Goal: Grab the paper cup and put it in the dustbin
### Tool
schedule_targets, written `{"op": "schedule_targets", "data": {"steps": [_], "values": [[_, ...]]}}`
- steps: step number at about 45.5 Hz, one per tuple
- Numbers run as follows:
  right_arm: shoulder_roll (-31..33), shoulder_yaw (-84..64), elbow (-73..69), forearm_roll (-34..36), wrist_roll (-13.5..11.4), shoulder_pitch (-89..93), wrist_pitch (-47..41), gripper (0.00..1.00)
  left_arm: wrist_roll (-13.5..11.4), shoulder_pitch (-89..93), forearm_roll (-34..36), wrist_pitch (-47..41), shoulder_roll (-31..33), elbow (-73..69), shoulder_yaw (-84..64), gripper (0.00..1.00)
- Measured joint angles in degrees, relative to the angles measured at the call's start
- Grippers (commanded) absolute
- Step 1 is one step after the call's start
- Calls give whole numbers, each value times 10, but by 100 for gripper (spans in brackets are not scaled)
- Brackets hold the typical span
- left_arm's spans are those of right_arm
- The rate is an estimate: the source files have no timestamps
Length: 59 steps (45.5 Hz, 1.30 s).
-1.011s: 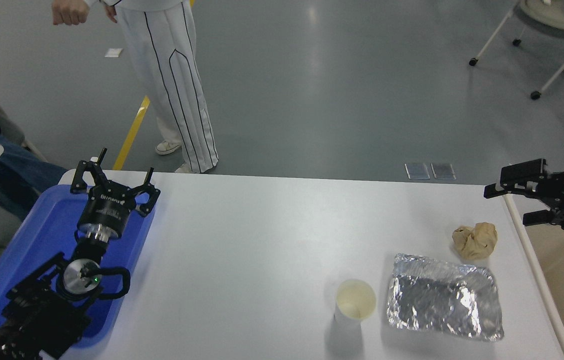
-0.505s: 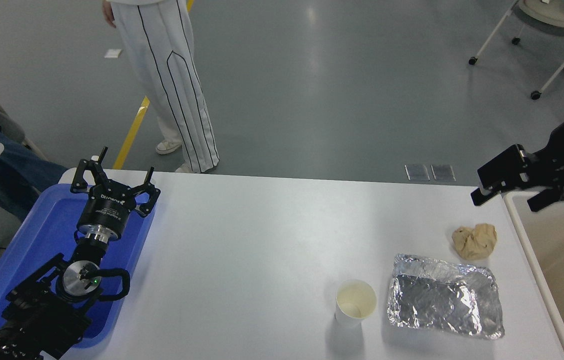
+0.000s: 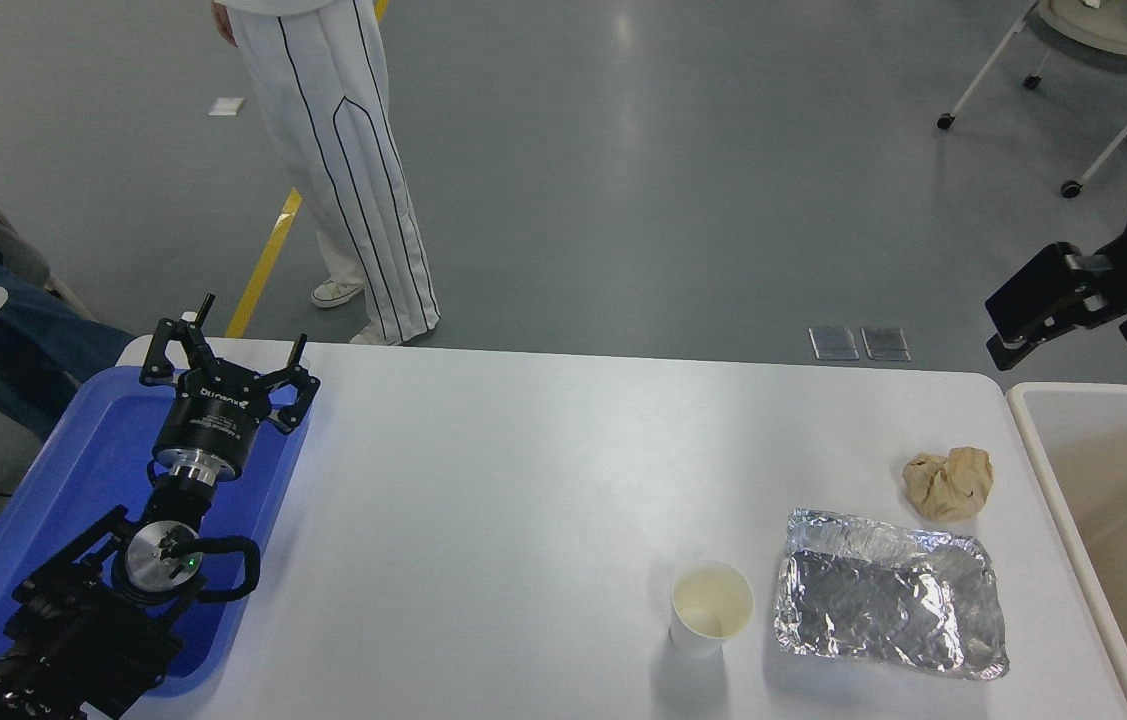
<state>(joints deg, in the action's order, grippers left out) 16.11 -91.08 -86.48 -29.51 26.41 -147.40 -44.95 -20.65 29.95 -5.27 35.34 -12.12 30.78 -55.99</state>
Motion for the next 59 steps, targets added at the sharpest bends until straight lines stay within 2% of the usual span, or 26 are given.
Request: {"op": "schedule_targets", "data": {"steps": [23,35,59], "values": [[-21,66,2,33,-4,15,0,100,0,0,0,0,0,0,0,100],[-27,141,7,42,-5,57,0,100,0,0,0,0,0,0,0,100],[-34,172,15,62,-5,186,10,97,0,0,0,1,0,1,0,100]]}}
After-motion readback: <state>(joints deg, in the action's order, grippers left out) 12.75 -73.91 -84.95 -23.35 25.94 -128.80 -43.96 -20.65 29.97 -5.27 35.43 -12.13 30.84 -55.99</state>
